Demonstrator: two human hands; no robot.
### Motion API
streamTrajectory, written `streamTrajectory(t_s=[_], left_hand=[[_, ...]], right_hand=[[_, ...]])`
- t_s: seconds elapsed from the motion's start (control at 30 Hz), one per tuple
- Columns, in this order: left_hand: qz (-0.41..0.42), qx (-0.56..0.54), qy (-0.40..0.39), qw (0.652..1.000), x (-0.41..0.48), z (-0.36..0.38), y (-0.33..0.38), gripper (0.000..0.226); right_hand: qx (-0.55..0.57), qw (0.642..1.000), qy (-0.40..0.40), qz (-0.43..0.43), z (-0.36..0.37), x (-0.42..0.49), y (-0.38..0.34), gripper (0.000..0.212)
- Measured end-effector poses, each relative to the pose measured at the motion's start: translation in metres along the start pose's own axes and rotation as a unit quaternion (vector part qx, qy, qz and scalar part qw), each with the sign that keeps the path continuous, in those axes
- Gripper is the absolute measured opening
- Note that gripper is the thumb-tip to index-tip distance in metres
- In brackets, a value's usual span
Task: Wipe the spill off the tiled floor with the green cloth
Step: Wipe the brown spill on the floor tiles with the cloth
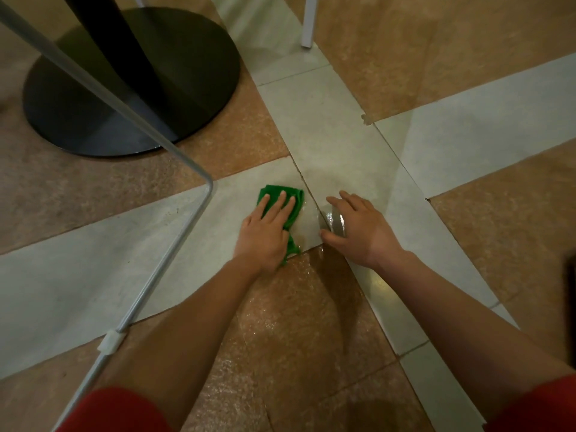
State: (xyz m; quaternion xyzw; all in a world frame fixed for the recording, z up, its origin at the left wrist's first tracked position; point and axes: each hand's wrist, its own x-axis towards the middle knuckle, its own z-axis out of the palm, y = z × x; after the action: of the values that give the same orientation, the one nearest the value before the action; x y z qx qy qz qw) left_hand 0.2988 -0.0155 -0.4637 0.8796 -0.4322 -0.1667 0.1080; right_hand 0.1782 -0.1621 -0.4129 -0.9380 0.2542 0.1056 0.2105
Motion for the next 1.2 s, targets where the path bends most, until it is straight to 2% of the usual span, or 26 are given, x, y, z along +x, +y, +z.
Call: streamTrajectory(t_s=[0.1, 0.23, 0.3, 0.43, 0.53, 0.6, 0.67, 0.73, 0.83, 1.07, 1.2], left_hand=[[0.013, 0.005, -0.01, 1.0, 0.004, -0.005, -0.018, 0.059], [-0.085, -0.023, -0.001, 0.996, 0.03, -0.015, -0.021, 0.057], [-0.097, -0.023, 0.007, 0.995, 0.038, -0.014, -0.009, 0.056], [0.002, -0.004, -0.013, 1.0, 0.041, -0.004, 0.011, 0.056], [0.088, 0.015, -0.037, 0.995, 0.038, -0.001, -0.002, 0.056], [0.075, -0.001, -0.033, 0.997, 0.044, -0.005, -0.013, 0.056], [0.003, -0.029, -0.021, 0.999, 0.051, -0.007, -0.009, 0.055], [-0.034, -0.029, -0.01, 0.999, 0.055, -0.006, 0.008, 0.056], [-0.015, -0.006, -0.012, 1.0, 0.054, 0.0, 0.027, 0.057], [0.123, 0.024, -0.056, 0.991, 0.037, 0.003, 0.008, 0.06], [0.054, 0.002, -0.055, 0.997, 0.05, 0.001, 0.021, 0.059]], right_hand=[[0.01, 1.0, 0.005, 0.0, -0.002, 0.001, -0.001, 0.071], [0.005, 1.0, 0.017, 0.004, -0.002, -0.007, 0.004, 0.07], [-0.002, 1.0, 0.014, 0.002, 0.001, -0.011, 0.006, 0.07], [0.001, 1.0, 0.025, 0.011, 0.003, -0.009, 0.009, 0.07], [-0.001, 1.0, 0.022, 0.022, 0.0, -0.01, 0.014, 0.069], [0.01, 0.999, 0.024, 0.031, -0.002, -0.011, 0.021, 0.069], [0.027, 0.998, 0.024, 0.044, -0.003, -0.014, 0.027, 0.068], [0.026, 0.998, 0.02, 0.051, -0.003, -0.018, 0.031, 0.068], [0.026, 0.998, 0.014, 0.055, -0.001, -0.019, 0.031, 0.068], [0.031, 0.998, 0.027, 0.046, -0.002, -0.014, 0.024, 0.067], [0.034, 0.997, 0.025, 0.062, -0.005, -0.02, 0.029, 0.068]])
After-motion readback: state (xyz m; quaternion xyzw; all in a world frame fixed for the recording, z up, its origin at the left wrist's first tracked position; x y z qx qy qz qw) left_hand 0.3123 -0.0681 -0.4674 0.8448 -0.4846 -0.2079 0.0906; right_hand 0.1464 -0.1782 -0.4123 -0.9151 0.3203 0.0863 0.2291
